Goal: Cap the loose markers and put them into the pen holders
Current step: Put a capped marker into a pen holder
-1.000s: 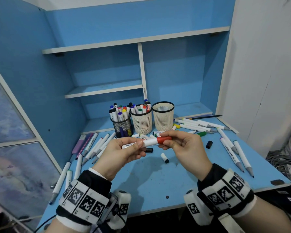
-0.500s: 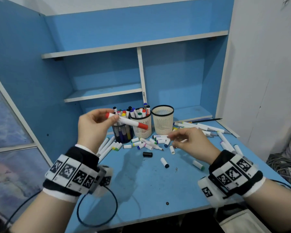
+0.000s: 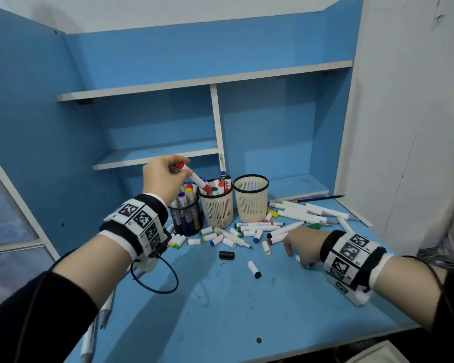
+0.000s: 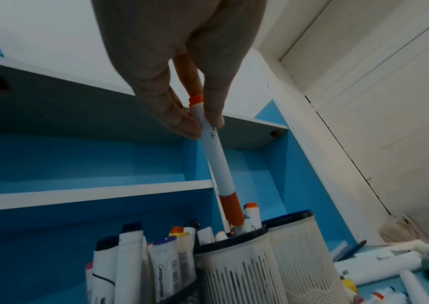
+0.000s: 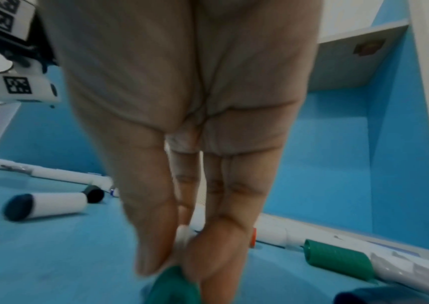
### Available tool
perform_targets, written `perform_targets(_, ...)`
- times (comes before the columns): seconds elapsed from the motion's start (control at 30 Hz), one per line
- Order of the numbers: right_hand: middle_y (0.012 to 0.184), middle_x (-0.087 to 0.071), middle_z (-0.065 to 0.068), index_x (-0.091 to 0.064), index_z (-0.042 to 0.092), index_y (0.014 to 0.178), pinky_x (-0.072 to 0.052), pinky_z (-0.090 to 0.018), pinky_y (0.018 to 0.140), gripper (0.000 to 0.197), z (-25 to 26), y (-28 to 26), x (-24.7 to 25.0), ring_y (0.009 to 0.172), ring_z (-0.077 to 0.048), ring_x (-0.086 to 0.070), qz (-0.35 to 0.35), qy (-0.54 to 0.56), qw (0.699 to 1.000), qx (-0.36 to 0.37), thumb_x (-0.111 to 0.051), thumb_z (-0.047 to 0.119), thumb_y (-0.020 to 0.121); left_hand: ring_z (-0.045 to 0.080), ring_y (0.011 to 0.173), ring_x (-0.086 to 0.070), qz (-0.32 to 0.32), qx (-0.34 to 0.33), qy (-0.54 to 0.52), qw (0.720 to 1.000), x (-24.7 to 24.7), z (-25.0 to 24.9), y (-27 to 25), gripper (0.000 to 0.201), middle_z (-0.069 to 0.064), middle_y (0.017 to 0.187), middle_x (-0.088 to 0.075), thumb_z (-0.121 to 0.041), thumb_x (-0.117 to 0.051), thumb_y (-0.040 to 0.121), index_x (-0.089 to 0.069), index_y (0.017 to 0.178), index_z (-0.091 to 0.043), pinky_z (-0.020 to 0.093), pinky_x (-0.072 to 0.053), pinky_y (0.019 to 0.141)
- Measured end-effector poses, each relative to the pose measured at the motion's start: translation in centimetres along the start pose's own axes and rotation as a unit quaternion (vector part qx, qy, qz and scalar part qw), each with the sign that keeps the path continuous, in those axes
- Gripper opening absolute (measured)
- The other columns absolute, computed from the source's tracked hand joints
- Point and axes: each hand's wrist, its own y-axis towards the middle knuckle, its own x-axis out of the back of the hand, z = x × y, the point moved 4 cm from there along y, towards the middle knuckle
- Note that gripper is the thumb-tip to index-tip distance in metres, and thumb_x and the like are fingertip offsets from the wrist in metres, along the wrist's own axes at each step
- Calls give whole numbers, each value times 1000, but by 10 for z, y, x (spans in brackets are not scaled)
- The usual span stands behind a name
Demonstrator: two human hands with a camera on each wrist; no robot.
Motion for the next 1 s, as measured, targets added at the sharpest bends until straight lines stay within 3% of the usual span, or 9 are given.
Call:
perform_targets(0.07, 113, -54, -10, -58, 15, 114, -35, -20, 56, 37, -3, 12, 5, 90, -19, -47, -32, 16, 999, 4, -65, 0, 80, 5, 62, -51, 4, -5, 10, 1000, -9, -1, 3, 14, 4, 81, -62, -8, -70, 81, -72, 94, -13, 2, -43, 50)
perform_targets(0.2, 121, -54, -10, -53, 17, 123, -36, -23, 75, 43, -11, 29, 19, 109, -24, -53, -102, 40, 994, -2, -53, -2, 84, 12, 71, -56, 14, -28, 26, 999, -21, -5, 11, 21, 3, 84, -62, -9, -67, 84, -71, 104, -12, 13, -49, 72)
perform_targets(0.27, 126, -54, -8, -51, 17, 128, -38, -22, 77, 48, -14, 38, 24, 113, -23, -53, -111, 32, 993, -5, -52, -3, 84, 12, 73, -55, 17, -37, 22, 999, -25, -7, 16, 26, 2, 83, -61, -8, -66, 85, -69, 110, -13, 11, -45, 74)
perform_targets(0.4, 129, -54, -8, -49, 17, 131, -42, -27, 92, 44, -17, 52, 25, 117, -23, -52, -82, 0, 997, -2, -53, 6, 88, 16, 80, -58, 17, -71, 37, 997, -29, -11, 22, 32, 4, 92, -60, -9, -64, 87, -65, 119, -13, 23, -47, 89)
perform_targets(0.5, 127, -55, -9, -52, 14, 126, -41, -27, 90, 37, -19, 56, 25, 116, -24, -52, -63, -9, 998, 8, -56, 11, 89, 19, 84, -59, 8, -96, 58, 994, -29, -10, 27, 34, 8, 97, -61, -10, -62, 88, -62, 122, -13, 25, -47, 90)
perform_targets(0.6, 125, -56, -11, -53, 10, 124, -39, -25, 85, 35, -19, 58, 26, 114, -25, -52, -48, -19, 998, 20, -56, 11, 90, 15, 82, -56, 10, -99, 62, 993, -30, -4, 30, 34, 7, 96, -60, -9, -60, 89, -61, 123, -11, 18, -42, 84)
perform_targets(0.77, 119, -61, -13, -57, 6, 123, -43, -29, 85, 34, -21, 65, 26, 107, -26, -56, -23, -32, 999, 22, -59, 13, 89, 16, 87, -55, 72, -77, 67, 992, -46, 11, 28, 37, 7, 99, -60, -4, -59, 89, -59, 126, -12, 20, -43, 86)
perform_targets(0.9, 109, -58, -12, -55, 5, 120, -33, -24, 74, 32, -19, 64, 28, 90, -17, -44, -16, -32, 999, 22, -58, 11, 89, 19, 92, -59, 124, -64, 90, 986, -61, 21, 24, 40, 6, 102, -64, -4, -58, 89, -59, 127, -16, 20, -42, 89)
perform_targets(1.0, 98, -49, -6, -53, 7, 118, -32, -24, 73, 31, -18, 62, 30, 89, -17, -42, -30, -23, 999, 27, -57, 8, 88, 15, 86, -61, 151, -44, 73, 985, -70, 26, 20, 30, 4, 98, -68, -6, -66, 83, -65, 112, -13, 25, -50, 86)
